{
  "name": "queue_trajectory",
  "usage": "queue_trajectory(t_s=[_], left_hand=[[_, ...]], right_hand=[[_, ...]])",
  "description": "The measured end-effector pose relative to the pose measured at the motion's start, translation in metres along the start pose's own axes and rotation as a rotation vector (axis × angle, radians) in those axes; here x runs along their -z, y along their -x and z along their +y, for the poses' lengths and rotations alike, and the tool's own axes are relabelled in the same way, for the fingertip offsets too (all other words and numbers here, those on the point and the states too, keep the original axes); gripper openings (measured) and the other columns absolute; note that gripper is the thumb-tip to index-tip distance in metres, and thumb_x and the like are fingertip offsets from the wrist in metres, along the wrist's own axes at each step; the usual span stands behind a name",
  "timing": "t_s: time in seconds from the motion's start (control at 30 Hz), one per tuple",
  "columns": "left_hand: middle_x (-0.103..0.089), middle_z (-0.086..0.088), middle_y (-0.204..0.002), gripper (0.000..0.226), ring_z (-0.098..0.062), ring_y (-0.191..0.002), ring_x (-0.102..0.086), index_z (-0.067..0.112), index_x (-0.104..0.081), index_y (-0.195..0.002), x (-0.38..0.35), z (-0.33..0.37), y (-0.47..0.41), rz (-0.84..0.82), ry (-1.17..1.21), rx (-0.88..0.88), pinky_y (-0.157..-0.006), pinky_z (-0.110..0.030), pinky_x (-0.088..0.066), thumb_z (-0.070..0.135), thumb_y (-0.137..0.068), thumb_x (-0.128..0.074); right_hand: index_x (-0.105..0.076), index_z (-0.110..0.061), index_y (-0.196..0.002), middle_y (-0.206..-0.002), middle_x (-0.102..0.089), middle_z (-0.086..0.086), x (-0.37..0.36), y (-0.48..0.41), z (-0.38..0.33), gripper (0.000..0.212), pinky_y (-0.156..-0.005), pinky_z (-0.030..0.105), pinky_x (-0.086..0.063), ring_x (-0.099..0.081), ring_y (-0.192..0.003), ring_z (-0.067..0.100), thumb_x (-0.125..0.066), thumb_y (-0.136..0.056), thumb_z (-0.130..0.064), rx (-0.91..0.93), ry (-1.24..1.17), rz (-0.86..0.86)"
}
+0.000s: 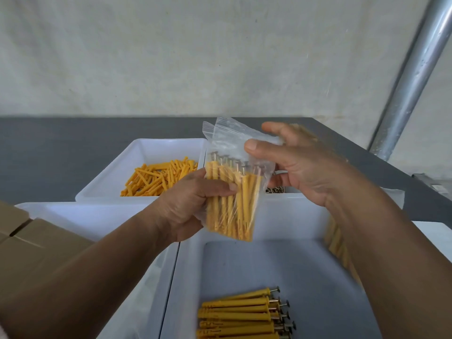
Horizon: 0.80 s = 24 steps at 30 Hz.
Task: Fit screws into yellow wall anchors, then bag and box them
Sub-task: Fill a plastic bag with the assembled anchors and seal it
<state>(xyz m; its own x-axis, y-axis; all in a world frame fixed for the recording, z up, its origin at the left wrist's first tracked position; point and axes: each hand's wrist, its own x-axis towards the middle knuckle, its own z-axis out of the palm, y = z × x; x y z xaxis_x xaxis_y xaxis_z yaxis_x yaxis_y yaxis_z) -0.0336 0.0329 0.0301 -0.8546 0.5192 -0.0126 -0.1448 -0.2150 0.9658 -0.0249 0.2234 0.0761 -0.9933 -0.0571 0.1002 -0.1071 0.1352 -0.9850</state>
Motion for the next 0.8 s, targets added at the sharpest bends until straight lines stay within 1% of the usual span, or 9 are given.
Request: queue_trajectory(t_s=[0.13, 0.23, 0.33, 0.43, 0.5, 0.6, 0.7, 0.73, 0.8], left_hand=[[-0.071, -0.014, -0.092, 0.04, -0.027, -0.08, -0.072, 0.001, -0.063, -0.111, -0.003, -0.002, 0.001, -0.009, -0.036, -0.002, -0.063, -0.035, -0.057, 0.0, -0.071, -0.067], [-0.069, -0.017, -0.091, 0.044, -0.029, -0.078, -0.07, -0.003, -0.06, -0.112, -0.003, 0.0, 0.001, -0.006, -0.032, 0.007, -0.065, -0.038, -0.057, -0.002, -0.068, -0.063], [-0.067, -0.017, -0.09, 0.047, -0.03, -0.076, -0.069, -0.002, -0.058, -0.115, -0.002, 0.0, 0.0, -0.011, -0.029, 0.016, -0.066, -0.039, -0.056, -0.002, -0.068, -0.06], [-0.068, -0.016, -0.093, 0.047, -0.029, -0.081, -0.069, 0.004, -0.059, -0.116, -0.002, -0.001, 0.002, -0.027, -0.046, 0.037, -0.066, -0.04, -0.056, -0.002, -0.069, -0.058], [-0.067, -0.017, -0.093, 0.046, -0.03, -0.08, -0.069, 0.004, -0.062, -0.113, -0.002, -0.002, 0.003, -0.038, -0.038, 0.071, -0.066, -0.04, -0.057, -0.002, -0.068, -0.057], [-0.065, -0.021, -0.094, 0.045, -0.032, -0.077, -0.068, 0.001, -0.064, -0.106, -0.002, -0.002, 0.003, -0.032, -0.012, 0.135, -0.069, -0.041, -0.059, -0.001, -0.063, -0.054], [-0.066, -0.021, -0.091, 0.044, -0.033, -0.075, -0.068, -0.001, -0.065, -0.1, -0.003, -0.004, 0.002, 0.029, -0.029, 0.169, -0.07, -0.039, -0.057, -0.001, -0.057, -0.055], [-0.066, -0.02, -0.088, 0.041, -0.032, -0.073, -0.067, -0.001, -0.065, -0.095, -0.004, -0.004, 0.003, 0.051, -0.048, 0.172, -0.067, -0.037, -0.057, -0.002, -0.055, -0.056], [-0.065, -0.019, -0.082, 0.034, -0.031, -0.07, -0.065, 0.001, -0.066, -0.083, -0.006, -0.006, 0.004, 0.073, -0.097, 0.179, -0.063, -0.034, -0.055, -0.004, -0.051, -0.058]], right_hand=[[-0.053, -0.026, -0.13, -0.102, -0.053, -0.007, -0.001, -0.001, 0.004, 0.065, -0.058, 0.035, -0.06, -0.068, -0.071, 0.014, -0.084, -0.073, -0.013, 0.021, 0.039, 0.016], [-0.059, -0.024, -0.117, -0.101, -0.06, 0.0, 0.003, -0.005, 0.004, 0.044, -0.053, 0.031, -0.057, -0.067, -0.07, 0.016, -0.073, -0.081, -0.004, 0.013, 0.05, 0.053], [-0.061, -0.03, -0.108, -0.106, -0.062, -0.002, 0.005, -0.007, 0.005, 0.031, -0.053, 0.027, -0.054, -0.068, -0.081, 0.016, -0.076, -0.081, -0.027, 0.033, 0.094, 0.073], [-0.06, -0.036, -0.116, -0.107, -0.051, -0.018, 0.004, -0.005, 0.007, 0.062, -0.059, 0.027, -0.058, -0.066, -0.085, 0.003, -0.082, -0.062, -0.055, 0.065, 0.267, 0.064], [-0.059, -0.035, -0.117, -0.106, -0.059, -0.012, 0.004, -0.006, 0.01, 0.062, -0.061, 0.027, -0.058, -0.069, -0.08, 0.004, -0.085, -0.062, -0.047, 0.07, 0.344, 0.024], [-0.067, -0.022, -0.106, -0.098, -0.072, 0.002, 0.009, -0.007, 0.011, 0.039, -0.072, 0.031, -0.06, -0.072, -0.081, 0.013, -0.083, -0.073, -0.033, 0.065, 0.368, -0.013], [-0.07, -0.011, -0.105, -0.102, -0.073, 0.005, 0.012, -0.006, 0.007, 0.066, -0.093, 0.042, -0.054, -0.069, -0.096, 0.019, -0.076, -0.064, -0.062, 0.087, 0.532, -0.033], [-0.069, -0.01, -0.102, -0.092, -0.072, 0.0, 0.011, -0.004, 0.006, 0.072, -0.085, 0.041, -0.054, -0.069, -0.087, 0.018, -0.073, -0.06, -0.069, 0.089, 0.553, -0.048], [-0.068, -0.018, -0.077, -0.064, -0.056, -0.019, 0.01, -0.003, 0.006, 0.056, -0.067, 0.029, -0.042, -0.054, -0.062, 0.004, -0.072, -0.061, -0.072, 0.092, 0.532, -0.091]])
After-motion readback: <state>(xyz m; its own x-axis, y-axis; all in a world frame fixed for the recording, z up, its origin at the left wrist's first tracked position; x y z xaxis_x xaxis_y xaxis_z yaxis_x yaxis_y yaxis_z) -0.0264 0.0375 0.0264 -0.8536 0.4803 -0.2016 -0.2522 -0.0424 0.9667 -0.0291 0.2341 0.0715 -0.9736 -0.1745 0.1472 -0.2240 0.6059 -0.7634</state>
